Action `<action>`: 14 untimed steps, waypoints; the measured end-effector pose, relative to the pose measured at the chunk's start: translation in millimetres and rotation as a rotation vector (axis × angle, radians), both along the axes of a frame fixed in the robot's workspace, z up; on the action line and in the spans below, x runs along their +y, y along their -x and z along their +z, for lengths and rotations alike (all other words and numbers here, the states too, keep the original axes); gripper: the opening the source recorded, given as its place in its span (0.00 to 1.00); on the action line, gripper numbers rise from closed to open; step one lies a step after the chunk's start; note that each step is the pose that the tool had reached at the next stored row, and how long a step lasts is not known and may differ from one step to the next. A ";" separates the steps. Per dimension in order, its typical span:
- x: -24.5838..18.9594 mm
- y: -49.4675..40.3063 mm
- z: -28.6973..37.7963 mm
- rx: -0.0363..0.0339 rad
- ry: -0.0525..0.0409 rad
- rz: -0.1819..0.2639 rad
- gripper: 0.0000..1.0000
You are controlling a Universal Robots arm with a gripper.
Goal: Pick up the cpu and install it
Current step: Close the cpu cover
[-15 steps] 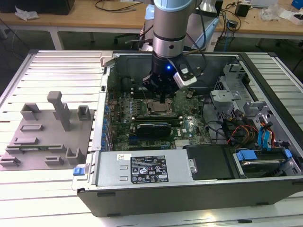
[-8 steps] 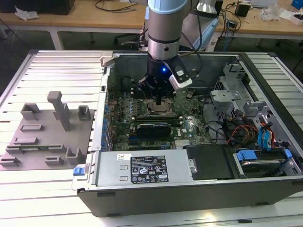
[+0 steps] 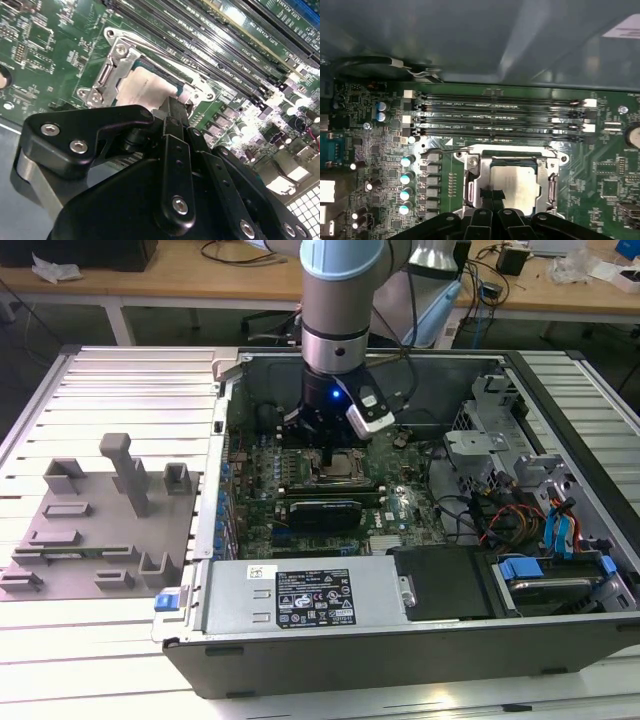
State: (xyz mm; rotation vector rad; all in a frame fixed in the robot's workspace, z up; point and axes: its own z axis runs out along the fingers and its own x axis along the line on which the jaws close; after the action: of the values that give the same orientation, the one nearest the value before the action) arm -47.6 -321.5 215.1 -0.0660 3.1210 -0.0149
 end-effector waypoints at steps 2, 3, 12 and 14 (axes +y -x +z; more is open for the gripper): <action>0.0 2.4 -3.8 0.0001 0.0001 0.002 0.11; 0.0 3.0 -5.2 0.0001 0.0000 0.003 0.11; 0.0 7.5 -8.0 -0.0007 -0.0001 0.004 0.11; 0.0 8.7 -8.7 -0.0007 0.0001 0.004 0.11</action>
State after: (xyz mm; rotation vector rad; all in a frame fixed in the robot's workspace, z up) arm -56.4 -321.5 206.5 -0.0717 3.1202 -0.0150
